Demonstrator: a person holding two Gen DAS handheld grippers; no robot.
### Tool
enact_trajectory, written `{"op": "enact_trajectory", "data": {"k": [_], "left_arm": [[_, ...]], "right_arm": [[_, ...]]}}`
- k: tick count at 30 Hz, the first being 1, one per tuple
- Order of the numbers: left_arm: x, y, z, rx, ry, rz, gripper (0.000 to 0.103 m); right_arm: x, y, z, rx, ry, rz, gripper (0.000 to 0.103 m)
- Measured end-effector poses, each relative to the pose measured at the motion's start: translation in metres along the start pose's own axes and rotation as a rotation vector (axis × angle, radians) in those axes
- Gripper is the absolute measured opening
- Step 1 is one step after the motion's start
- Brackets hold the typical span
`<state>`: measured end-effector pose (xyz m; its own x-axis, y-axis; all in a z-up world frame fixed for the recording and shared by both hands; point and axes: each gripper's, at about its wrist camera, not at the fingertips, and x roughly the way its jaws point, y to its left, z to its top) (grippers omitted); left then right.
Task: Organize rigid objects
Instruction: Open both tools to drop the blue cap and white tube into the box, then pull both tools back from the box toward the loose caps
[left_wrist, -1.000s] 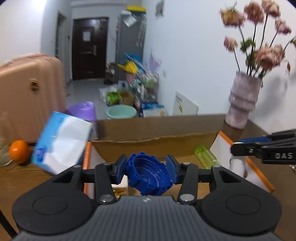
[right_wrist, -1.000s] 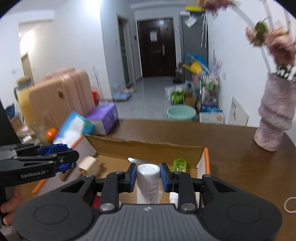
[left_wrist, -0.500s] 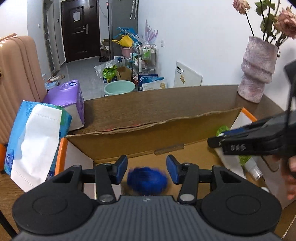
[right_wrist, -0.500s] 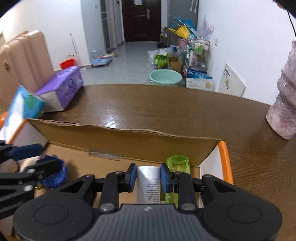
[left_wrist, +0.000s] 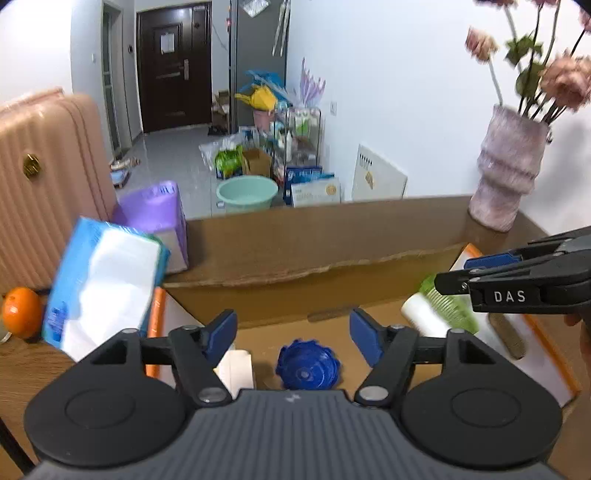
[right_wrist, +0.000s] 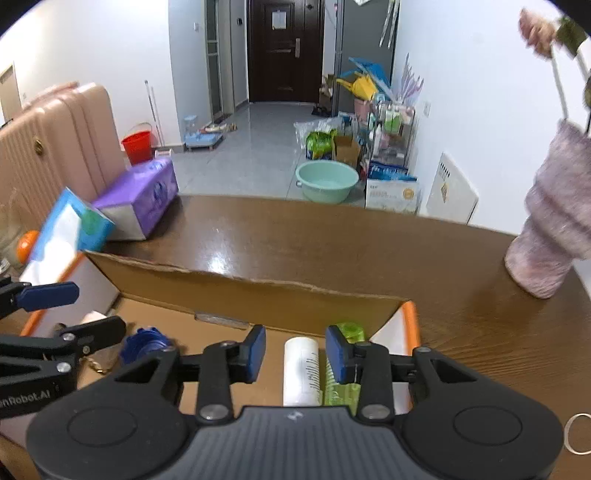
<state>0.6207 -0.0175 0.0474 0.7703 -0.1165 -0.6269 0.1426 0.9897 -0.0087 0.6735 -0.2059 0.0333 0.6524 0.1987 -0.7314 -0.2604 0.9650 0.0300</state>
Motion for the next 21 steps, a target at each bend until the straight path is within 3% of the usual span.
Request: {"op": "enact_trajectory", "data": {"k": [7,9,11,13,21], "left_arm": [[-0.079,-0.009,0.013,0.001,-0.112,0.027,0.078],[-0.103,-0.013,0.013,0.003,-0.154,0.045,0.085],[-0.123,-0.017,0.009,0.003,-0.191,0.060,0.086],[-0.143,-0.021,0.002,0.015,-0.215,0.066,0.087],[-0.226,-0.036,-0.050,0.063,-0.359,0.106,0.098]], "right_arm": [[-0.074,-0.004,0.008,0.004,-0.069,-0.016,0.036],[-0.098,-0.003,0.006,0.001,-0.094,-0.015,0.037],[-0.125,-0.002,0.002,-0.008,-0.126,-0.017,0.044],[-0.151,0.000,-0.006,-0.018,-0.166,-0.017,0.050],[-0.229,0.019,-0.062,-0.062,-0.292,-0.023,0.051]]}}
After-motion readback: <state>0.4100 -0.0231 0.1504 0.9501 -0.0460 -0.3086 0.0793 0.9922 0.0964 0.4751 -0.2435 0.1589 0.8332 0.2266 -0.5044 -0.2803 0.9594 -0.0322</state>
